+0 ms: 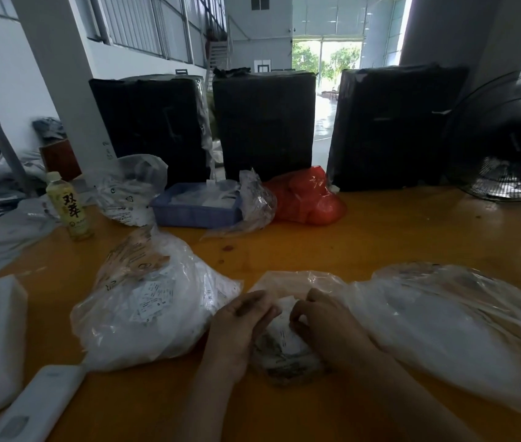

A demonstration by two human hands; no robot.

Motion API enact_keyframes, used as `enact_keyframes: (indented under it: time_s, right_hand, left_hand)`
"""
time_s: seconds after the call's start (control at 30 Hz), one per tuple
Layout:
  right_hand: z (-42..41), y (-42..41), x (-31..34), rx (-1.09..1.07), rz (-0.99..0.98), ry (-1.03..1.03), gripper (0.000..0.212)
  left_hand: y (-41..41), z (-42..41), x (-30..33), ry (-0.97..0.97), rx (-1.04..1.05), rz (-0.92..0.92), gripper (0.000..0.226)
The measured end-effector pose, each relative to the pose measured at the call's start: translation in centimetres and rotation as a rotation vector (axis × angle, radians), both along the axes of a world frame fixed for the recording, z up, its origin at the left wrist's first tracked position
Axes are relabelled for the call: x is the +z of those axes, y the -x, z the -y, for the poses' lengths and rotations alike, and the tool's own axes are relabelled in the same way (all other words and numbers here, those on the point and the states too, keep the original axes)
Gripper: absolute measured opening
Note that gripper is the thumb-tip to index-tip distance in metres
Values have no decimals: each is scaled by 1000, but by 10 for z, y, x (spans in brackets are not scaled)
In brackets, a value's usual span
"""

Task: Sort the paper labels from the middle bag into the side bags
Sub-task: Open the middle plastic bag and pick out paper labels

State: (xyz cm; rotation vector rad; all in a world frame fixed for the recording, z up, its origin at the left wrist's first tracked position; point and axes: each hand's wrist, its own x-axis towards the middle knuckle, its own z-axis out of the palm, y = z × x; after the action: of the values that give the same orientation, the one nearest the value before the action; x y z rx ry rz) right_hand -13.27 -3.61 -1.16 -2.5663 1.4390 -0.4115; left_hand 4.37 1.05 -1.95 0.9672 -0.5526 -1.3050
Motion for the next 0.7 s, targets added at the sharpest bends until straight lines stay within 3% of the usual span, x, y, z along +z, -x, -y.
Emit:
enact_keyframes:
  time_s: [0.1,0.2,0.33,0.5,0.7]
  right_hand:
    - [2,0,-2,-16,71,27,25]
    - [1,-1,-4,-27,24,37,43]
    - [3,0,-6,-29,-1,77,33]
    - [-6,12,1,-101,245,48,34]
    - [-13,26,7,-104,711,-254,27]
  left_hand:
    - [1,-1,-2,13,7,12,35]
    - [2,-3,0,29,1,5,35]
    - [4,-5,1,35,2,-20,30]
    - [6,-6,1,44,-8,-8,20]
    - [7,-5,-2,44,15,44,25]
